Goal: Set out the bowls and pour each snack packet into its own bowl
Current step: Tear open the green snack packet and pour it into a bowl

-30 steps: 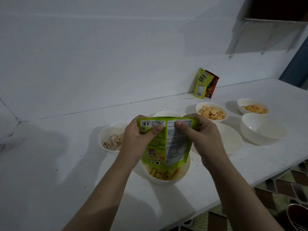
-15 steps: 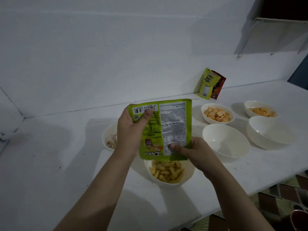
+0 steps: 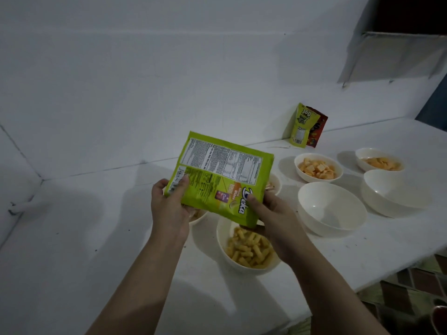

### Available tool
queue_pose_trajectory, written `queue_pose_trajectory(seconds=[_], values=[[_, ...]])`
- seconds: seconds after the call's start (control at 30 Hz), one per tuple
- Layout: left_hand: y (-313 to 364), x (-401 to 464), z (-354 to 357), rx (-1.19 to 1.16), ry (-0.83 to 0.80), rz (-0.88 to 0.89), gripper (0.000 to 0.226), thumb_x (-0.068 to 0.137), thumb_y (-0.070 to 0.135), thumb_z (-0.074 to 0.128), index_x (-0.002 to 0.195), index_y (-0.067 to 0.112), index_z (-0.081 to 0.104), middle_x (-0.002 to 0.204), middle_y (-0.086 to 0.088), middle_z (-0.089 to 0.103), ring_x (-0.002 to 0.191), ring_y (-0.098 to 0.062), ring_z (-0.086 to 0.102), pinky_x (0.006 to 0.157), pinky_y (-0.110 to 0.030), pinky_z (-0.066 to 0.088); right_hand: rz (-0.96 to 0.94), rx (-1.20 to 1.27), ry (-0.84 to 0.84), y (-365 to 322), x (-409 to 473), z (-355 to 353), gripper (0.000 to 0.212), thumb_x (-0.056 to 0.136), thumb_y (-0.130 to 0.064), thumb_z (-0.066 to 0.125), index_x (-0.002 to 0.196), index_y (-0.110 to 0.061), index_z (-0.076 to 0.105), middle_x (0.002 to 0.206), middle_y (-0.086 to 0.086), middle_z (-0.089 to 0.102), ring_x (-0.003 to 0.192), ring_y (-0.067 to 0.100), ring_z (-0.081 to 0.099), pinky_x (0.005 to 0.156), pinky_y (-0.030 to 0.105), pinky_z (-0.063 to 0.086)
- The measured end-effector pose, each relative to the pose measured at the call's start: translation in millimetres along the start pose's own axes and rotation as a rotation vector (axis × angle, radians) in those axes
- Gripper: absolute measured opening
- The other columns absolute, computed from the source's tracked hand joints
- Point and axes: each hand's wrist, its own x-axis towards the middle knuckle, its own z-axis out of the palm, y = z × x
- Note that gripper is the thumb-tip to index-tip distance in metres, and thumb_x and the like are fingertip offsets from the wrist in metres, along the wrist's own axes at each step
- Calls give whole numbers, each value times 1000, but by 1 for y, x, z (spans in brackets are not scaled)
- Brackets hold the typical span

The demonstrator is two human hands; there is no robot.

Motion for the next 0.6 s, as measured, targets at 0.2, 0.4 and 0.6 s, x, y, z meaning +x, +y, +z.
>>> queue_pose_trajectory(seconds=[0.2, 0.4, 0.6], values=[[6, -9, -23, 145, -39, 79, 34, 89, 0, 63, 103, 25, 45, 96, -5, 69, 74, -20, 68, 68, -52, 55, -187, -276, 188, 1, 0, 11, 13, 98, -21, 58, 99, -28, 69, 94, -4, 77, 88, 17, 73, 79, 47, 60], [14, -11, -37, 305, -7, 167, 31, 89, -4, 55, 88, 27, 59, 88, 1, 69, 78, -19, 60, 58, -30, 48, -274, -403, 210, -1, -1, 27, 21, 101, -31, 50, 105, -19, 66, 94, 0, 74, 77, 10, 71, 57, 29, 60], [22, -10, -27, 451, -72, 213, 31, 91, -3, 47, 90, 21, 67, 87, 4, 68, 64, -3, 63, 48, -20, 49, -295, -367, 230, -16, 2, 29, 30, 99, -38, 51, 97, -13, 68, 88, 1, 76, 80, 19, 73, 77, 51, 59]])
